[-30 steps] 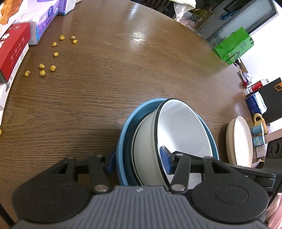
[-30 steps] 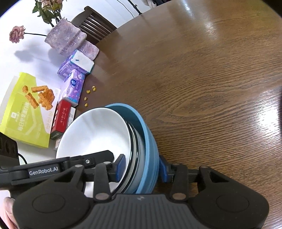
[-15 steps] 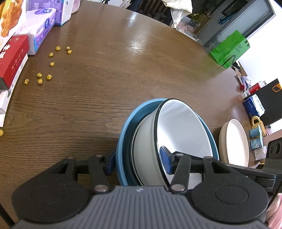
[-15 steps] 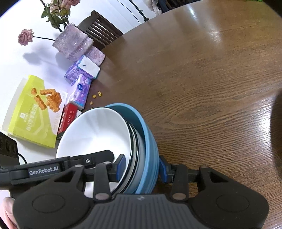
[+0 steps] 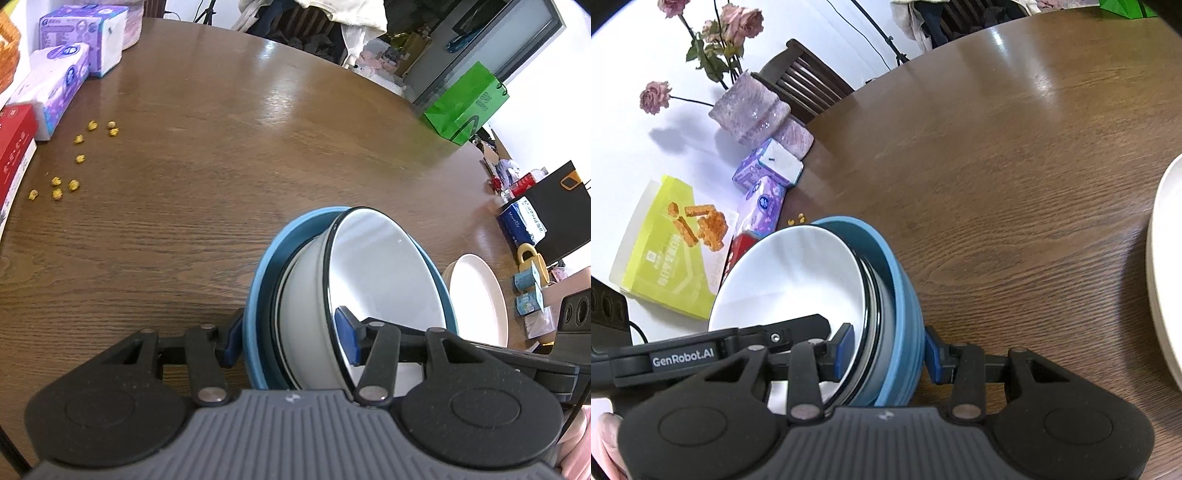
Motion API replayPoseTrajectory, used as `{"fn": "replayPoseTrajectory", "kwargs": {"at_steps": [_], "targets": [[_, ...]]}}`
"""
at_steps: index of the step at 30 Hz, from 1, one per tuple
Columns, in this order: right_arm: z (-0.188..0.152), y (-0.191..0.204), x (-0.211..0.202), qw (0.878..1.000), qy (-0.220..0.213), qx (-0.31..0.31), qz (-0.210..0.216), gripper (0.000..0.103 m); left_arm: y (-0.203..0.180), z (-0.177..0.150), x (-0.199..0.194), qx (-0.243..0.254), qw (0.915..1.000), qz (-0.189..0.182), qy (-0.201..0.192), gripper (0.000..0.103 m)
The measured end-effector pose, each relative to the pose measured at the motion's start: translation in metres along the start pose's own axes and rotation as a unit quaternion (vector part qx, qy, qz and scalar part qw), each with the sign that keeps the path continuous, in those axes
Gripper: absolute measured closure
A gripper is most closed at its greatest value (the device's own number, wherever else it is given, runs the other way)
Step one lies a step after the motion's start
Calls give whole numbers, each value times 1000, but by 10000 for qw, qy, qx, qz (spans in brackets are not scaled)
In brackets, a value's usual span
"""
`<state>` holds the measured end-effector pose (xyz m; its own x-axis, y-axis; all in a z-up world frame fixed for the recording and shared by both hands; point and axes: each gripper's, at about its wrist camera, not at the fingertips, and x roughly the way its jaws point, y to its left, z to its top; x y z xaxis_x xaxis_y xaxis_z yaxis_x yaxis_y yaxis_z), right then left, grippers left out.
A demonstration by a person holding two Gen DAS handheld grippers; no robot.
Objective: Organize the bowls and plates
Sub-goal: 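Lift and carry the blue bowl stack with both grippers toward the cream plates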
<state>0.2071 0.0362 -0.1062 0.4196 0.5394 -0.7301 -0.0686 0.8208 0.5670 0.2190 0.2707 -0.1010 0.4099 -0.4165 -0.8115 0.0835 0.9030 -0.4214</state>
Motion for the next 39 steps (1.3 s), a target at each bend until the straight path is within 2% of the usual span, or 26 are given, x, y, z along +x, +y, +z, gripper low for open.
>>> {"fn": "replayPoseTrajectory", "kwargs": {"at_steps": [39], "targets": [[22, -61, -65, 9992, -387, 44, -4, 64, -82, 5, 18, 325, 9993, -148, -138, 52]]}}
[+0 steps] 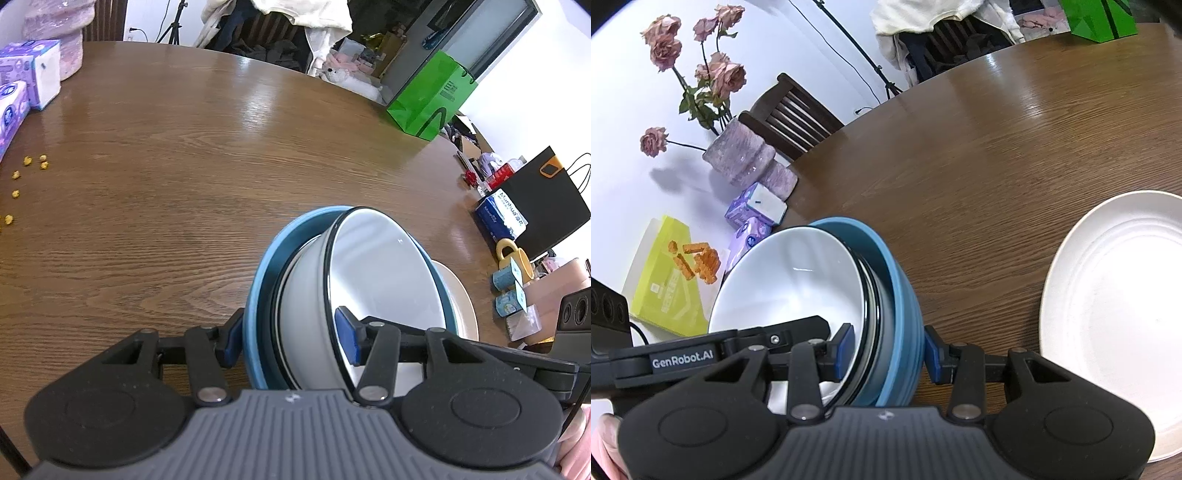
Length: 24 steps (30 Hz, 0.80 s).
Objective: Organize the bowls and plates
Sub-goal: 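Lift and carry the blue bowl stack with both grippers toward the cream plates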
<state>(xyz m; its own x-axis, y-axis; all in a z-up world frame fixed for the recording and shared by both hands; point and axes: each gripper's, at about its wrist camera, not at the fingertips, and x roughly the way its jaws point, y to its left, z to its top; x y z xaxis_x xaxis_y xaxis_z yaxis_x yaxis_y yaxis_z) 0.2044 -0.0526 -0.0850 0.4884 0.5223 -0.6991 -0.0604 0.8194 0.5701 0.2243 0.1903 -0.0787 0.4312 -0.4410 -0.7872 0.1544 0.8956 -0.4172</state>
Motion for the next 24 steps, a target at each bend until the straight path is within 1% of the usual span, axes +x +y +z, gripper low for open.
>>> {"fn": "replayPoseTrajectory", "kwargs": {"at_steps": [10, 24], "targets": [[5, -18, -14, 9999, -89, 64, -16, 64, -17, 1, 7, 110, 9999, -34, 23, 52], [8, -50, -35, 9993, -218, 227, -178, 64, -55, 3, 32, 279, 9993, -198, 131, 52]]}}
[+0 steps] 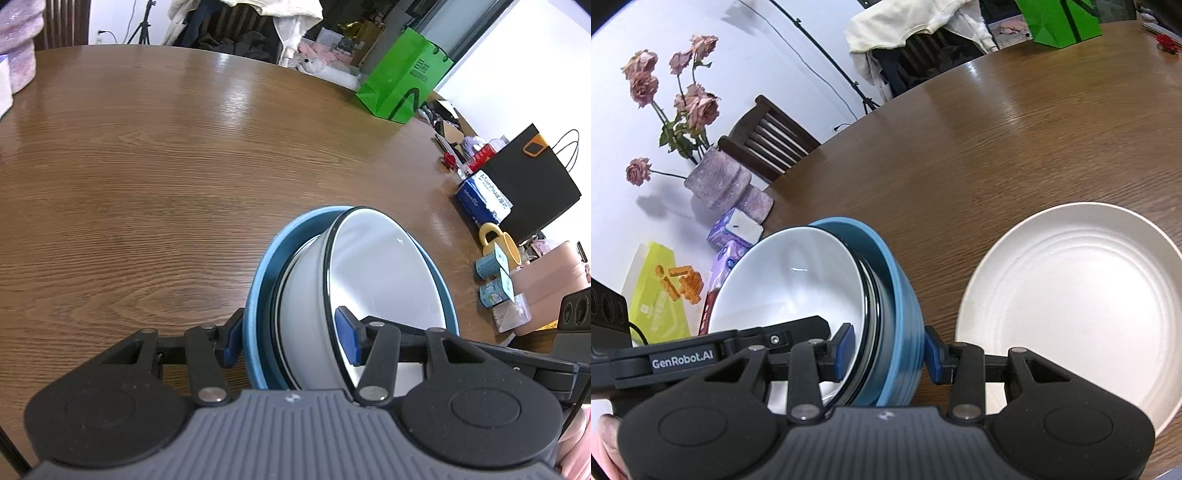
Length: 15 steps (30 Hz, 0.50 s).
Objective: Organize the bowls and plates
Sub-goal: 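Lift and carry the blue bowl stack with both grippers toward the cream plates, then lower the blue bowl stack with both grippers onto the cream plate stack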
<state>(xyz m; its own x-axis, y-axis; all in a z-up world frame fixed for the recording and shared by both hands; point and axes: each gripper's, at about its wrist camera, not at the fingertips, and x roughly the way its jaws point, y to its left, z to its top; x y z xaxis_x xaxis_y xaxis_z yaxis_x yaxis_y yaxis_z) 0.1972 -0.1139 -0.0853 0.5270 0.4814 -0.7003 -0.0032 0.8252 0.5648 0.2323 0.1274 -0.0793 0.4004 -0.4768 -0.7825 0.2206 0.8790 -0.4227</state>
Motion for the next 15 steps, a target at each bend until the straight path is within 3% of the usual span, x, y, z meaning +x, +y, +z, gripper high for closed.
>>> {"fn": "replayPoseTrajectory", "kwargs": {"at_steps": [15], "targets": [[3, -44, -23, 9995, -121, 237, -181, 64, -39, 2, 33, 198, 9995, -158, 190, 52]]}}
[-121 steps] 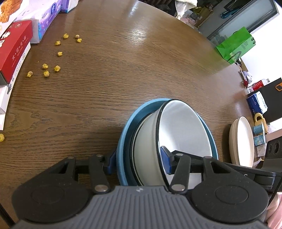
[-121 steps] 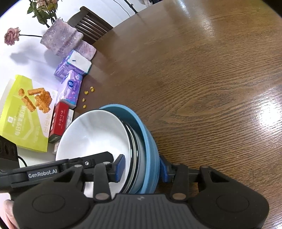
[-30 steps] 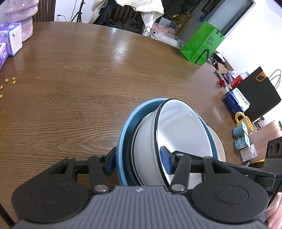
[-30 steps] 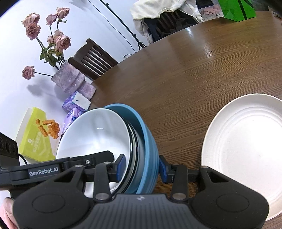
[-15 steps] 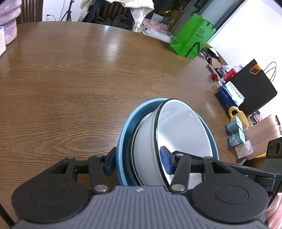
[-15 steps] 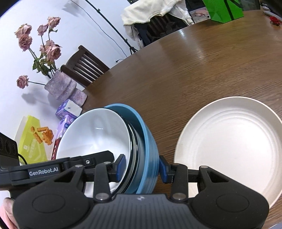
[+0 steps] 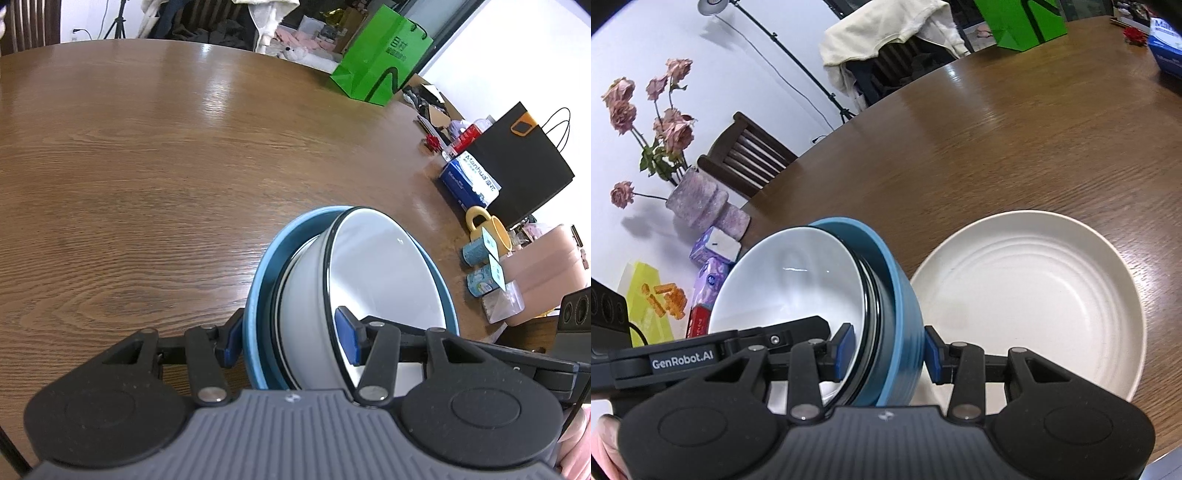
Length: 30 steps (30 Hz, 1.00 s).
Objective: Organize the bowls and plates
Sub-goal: 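Lower the blue bowl stack with both grippers onto the cream plate stack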
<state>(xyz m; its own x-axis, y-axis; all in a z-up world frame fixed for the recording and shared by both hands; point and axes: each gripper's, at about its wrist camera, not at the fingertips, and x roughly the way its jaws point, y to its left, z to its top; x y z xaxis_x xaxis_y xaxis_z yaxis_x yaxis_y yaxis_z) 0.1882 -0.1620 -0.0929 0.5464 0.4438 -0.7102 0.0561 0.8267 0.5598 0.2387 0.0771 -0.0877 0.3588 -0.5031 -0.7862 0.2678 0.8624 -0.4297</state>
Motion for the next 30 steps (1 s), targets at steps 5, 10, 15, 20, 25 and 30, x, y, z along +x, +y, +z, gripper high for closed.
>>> {"fn": "replayPoseTrajectory", "kwargs": {"at_steps": [5, 10, 15, 20, 25, 30], "targets": [[2, -15, -5, 10000, -16, 72, -53, 64, -11, 0, 12, 48, 10000, -46, 73, 52], [3, -31, -10, 9998, -8, 148, -118, 64, -20, -1, 24, 64, 9998, -96, 153, 52], [3, -44, -12, 9996, 19, 204, -182, 64, -29, -4, 37, 52, 9997, -127, 221, 52], [3, -57, -14, 9994, 43, 247, -237, 64, -36, -6, 48, 30, 9995, -154, 266, 52], [3, -69, -18, 9992, 58, 271, -285, 64, -44, -8, 58, 19, 9994, -173, 309, 52], [4, -81, -19, 9990, 79, 304, -319, 64, -49, -10, 68, 5, 9993, -174, 345, 52]]}}
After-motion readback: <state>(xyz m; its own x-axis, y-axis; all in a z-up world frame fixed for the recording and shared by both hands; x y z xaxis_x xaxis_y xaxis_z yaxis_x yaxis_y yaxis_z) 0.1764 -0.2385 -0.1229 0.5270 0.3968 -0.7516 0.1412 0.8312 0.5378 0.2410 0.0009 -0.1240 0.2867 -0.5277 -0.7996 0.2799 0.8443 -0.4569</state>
